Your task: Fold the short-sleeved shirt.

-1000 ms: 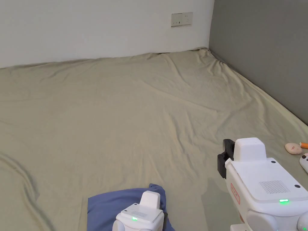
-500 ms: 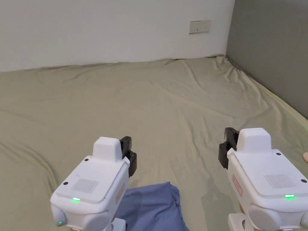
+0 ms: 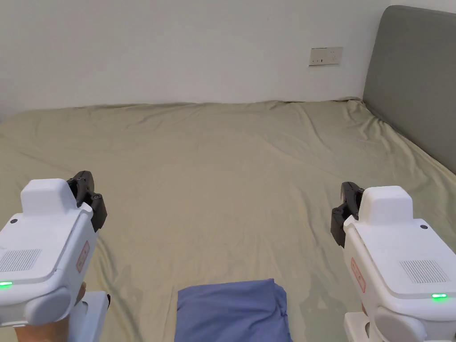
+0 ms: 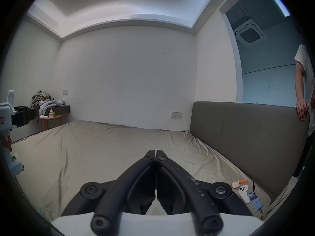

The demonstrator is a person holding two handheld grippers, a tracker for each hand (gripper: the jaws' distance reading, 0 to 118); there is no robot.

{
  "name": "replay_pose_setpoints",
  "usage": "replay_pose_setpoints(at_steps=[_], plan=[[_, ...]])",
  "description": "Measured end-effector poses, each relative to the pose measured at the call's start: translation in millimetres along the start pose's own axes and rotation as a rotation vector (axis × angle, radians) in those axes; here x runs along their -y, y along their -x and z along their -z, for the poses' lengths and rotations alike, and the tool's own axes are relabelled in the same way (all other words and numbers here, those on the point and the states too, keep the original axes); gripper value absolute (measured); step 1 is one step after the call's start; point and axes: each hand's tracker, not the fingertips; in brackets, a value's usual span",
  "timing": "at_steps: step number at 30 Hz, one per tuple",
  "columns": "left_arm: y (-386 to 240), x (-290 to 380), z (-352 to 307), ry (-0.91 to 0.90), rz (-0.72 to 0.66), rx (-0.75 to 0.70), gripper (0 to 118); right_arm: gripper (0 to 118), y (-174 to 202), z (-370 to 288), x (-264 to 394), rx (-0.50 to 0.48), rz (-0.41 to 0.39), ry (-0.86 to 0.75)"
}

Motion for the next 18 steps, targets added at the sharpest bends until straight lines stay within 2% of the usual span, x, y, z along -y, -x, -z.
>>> replay_pose_setpoints(at_steps=[12,18], plan=[[8.6,3.4,0.5,0.005,-0.026,-0.015,0,3,8.0,6.3,6.6,-0.020,-0.004,0.022],[7.9,6.7,-1.3,0.014,-0.022,-0.001,0,3,37.1,33.1,61.7,-0.108,-0.017,0.191]])
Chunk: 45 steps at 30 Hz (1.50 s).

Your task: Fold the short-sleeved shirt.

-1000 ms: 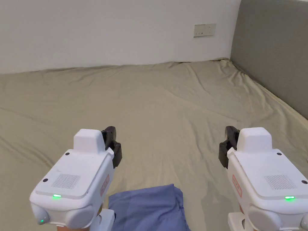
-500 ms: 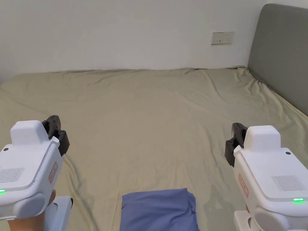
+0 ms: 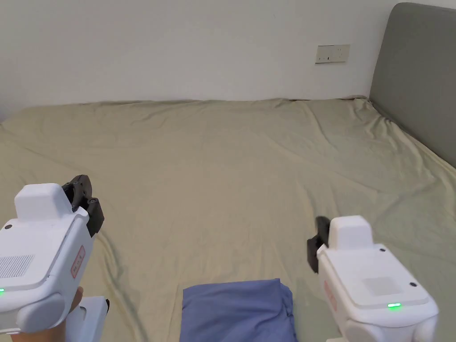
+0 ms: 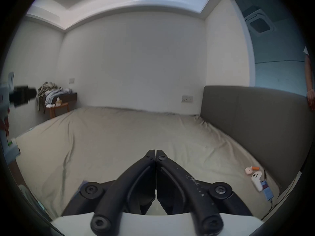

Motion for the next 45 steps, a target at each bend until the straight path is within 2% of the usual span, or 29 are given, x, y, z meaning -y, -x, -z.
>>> replay_pose_setpoints(at_steps=[8,12,13,14,15,18,21,23,24,26,27,28,29,32,35,36,37,40,43,45], plan=[[1.9,12.1,0.6,0.032,0.013,0.006,0,3,49.7,55.6,99.7,-0.109,-0.040,0.341],[3.7,18.5,2.6,0.056,0.014,0.014,0,2,61.9,75.5,143.8,-0.110,-0.067,0.526],[3.7,20.6,3.1,0.068,0.010,0.019,0,2,62.1,80.5,155.9,-0.118,-0.048,0.570],[3.6,23.2,3.7,0.081,0.006,0.028,0,2,63.2,80.2,163.3,-0.096,-0.044,0.566],[2.9,26.0,4.7,0.099,0.003,0.036,0,2,63.5,75.9,161.8,-0.079,-0.051,0.483],[1.0,37.6,13.0,0.254,-0.056,0.097,0,2,71.0,77.4,151.3,-0.075,-0.120,0.527],[0.7,63.0,30.2,0.494,-0.216,0.188,0,2,65.5,78.8,151.3,-0.083,-0.090,0.534],[0.2,88.9,43.6,0.663,-0.361,0.256,10,2,61.9,76.5,149.1,-0.095,-0.072,0.532],[-0.3,100.8,47.5,0.721,-0.420,0.287,21,2,60.7,76.6,148.8,-0.099,-0.065,0.532],[-3.6,128.4,58.6,0.856,-0.528,0.363,77,2,58.1,76.3,148.3,-0.108,-0.051,0.535],[-7.1,140.7,63.0,0.903,-0.561,0.380,98,2,56.8,76.7,148.1,-0.112,-0.044,0.537],[-11.4,153.3,66.4,0.955,-0.574,0.403,115,2,55.2,76.8,148.0,-0.117,-0.034,0.539],[-16.6,162.5,68.8,0.989,-0.573,0.414,117,2,53.6,76.6,148.0,-0.121,-0.024,0.539],[-27.8,185.8,75.9,1.054,-0.580,0.437,117,2,50.5,76.6,150.0,-0.129,0.003,0.537],[-33.0,213.6,88.5,1.153,-0.664,0.475,113,2,47.7,78.0,152.3,-0.136,0.023,0.533],[-36.8,217.8,88.8,1.191,-0.675,0.492,105,2,46.3,77.9,152.6,-0.140,0.027,0.532],[-38.5,222.1,89.1,1.194,-0.666,0.472,89,2,44.8,77.9,152.6,-0.144,0.032,0.531],[-46.9,225.0,80.3,1.164,-0.616,0.494,50,2,41.5,77.2,151.5,-0.157,0.057,0.530],[-56.5,222.8,77.7,1.168,-0.603,0.506,48,2,38.8,79.0,152.9,-0.165,0.074,0.530],[-61.3,219.0,73.8,1.166,-0.566,0.505,36,2,36.5,79.1,151.5,-0.173,0.082,0.532]])
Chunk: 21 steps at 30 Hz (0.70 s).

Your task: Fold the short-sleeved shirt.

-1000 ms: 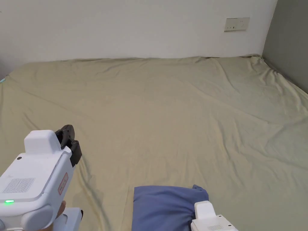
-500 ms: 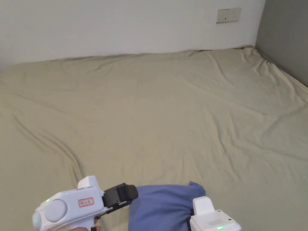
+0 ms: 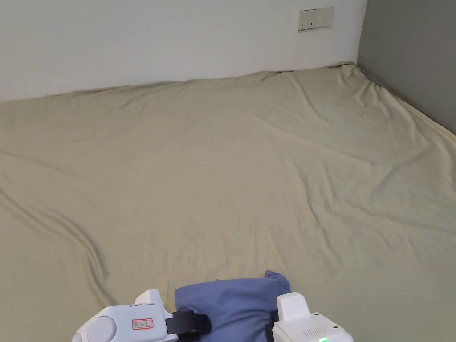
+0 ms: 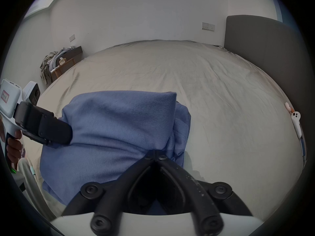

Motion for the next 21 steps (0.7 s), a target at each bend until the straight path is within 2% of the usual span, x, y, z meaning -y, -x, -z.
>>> replay_pose_setpoints(at_steps=[1,2,3,8,13,21], plan=[[-0.8,0.6,-0.3,-0.001,0.000,-0.001,23,2,-0.7,0.2,-0.5,-0.006,0.006,0.001],[-1.5,1.1,-2.4,-0.006,-0.007,0.005,17,2,-2.3,-1.6,-1.9,-0.014,0.012,0.000],[-2.9,-0.4,-5.8,-0.010,-0.008,0.004,16,2,-3.0,-4.9,-4.6,-0.014,0.016,0.002],[-8.1,-23.4,-45.5,-0.060,0.066,-0.001,13,2,0.4,-28.5,-23.8,0.003,-0.001,-0.078],[38.7,-72.3,-95.8,-0.109,0.136,-0.208,13,2,5.7,-53.0,-52.0,0.014,0.004,-0.162],[156.3,-138.6,-195.4,-0.182,0.106,-0.551,13,2,33.1,-70.9,-102.3,0.028,-0.027,-0.267]])
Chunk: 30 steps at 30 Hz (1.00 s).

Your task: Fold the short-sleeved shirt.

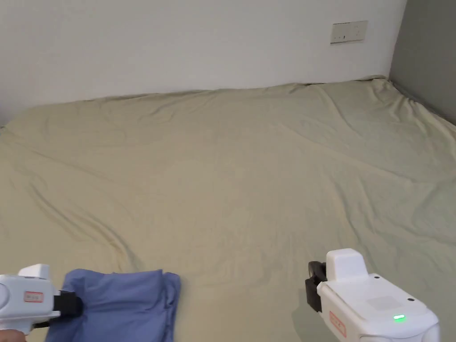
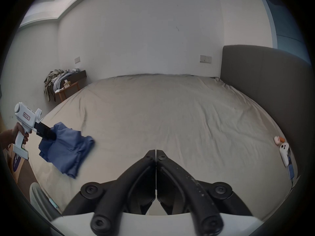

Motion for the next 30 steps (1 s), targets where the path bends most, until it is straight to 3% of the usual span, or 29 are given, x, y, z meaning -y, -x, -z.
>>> replay_pose_setpoints(at_steps=[11,13,14,15,17,18,19,24,30], plan=[[141.3,-16.6,-35.3,-0.024,-0.110,-0.299,13,2,37.5,32.5,-58.8,-0.004,-0.030,-0.089],[151.3,-12.9,-37.9,-0.018,-0.131,-0.285,14,3,41.0,34.8,-62.7,-0.012,-0.035,-0.094],[152.2,-13.3,-37.2,-0.020,-0.151,-0.278,20,3,42.6,35.0,-64.0,-0.013,-0.041,-0.098],[150.0,-11.5,-38.3,-0.028,-0.152,-0.274,34,3,43.4,34.8,-65.0,-0.013,-0.045,-0.098],[142.6,-9.3,-42.9,-0.056,-0.137,-0.272,95,3,43.3,33.1,-65.8,-0.014,-0.050,-0.101],[141.2,-11.3,-41.6,-0.077,-0.130,-0.272,115,3,42.8,31.1,-66.1,-0.014,-0.051,-0.102],[133.9,-12.3,-45.8,-0.092,-0.123,-0.288,118,3,41.6,28.5,-66.0,-0.014,-0.050,-0.106],[89.9,-29.6,-92.1,-0.245,-0.115,-0.259,109,3,29.7,7.7,-70.2,-0.001,-0.037,-0.150],[6.1,-42.9,-180.9,-0.672,-0.072,-0.235,109,3,9.2,-38.0,-92.1,0.051,-0.060,-0.288]])
